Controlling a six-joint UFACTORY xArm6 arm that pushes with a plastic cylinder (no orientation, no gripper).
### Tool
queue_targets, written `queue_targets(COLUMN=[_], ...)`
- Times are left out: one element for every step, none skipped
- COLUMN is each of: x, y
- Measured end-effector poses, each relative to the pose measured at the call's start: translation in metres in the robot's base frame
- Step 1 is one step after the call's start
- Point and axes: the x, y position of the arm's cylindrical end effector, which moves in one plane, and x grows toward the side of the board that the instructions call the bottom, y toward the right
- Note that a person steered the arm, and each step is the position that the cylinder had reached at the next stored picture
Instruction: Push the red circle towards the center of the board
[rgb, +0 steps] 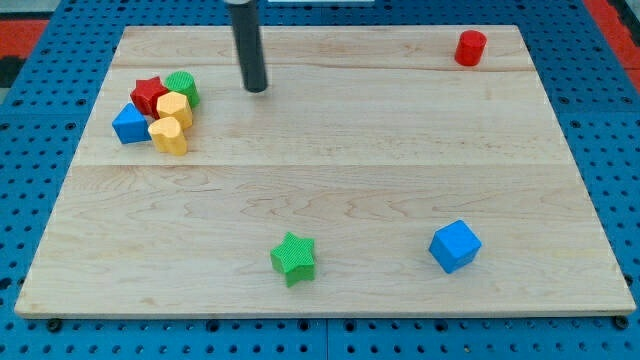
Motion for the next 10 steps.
queue_targets(x=[-0.046, -0.084, -0.110, -0.109, -0.081, -0.076, -0.067, -0.067, -0.049, -0.021], y=[0.059, 0.115, 0.186, 0.260, 0.311, 0.344, 0.321, 0.277, 0.236, 0.189])
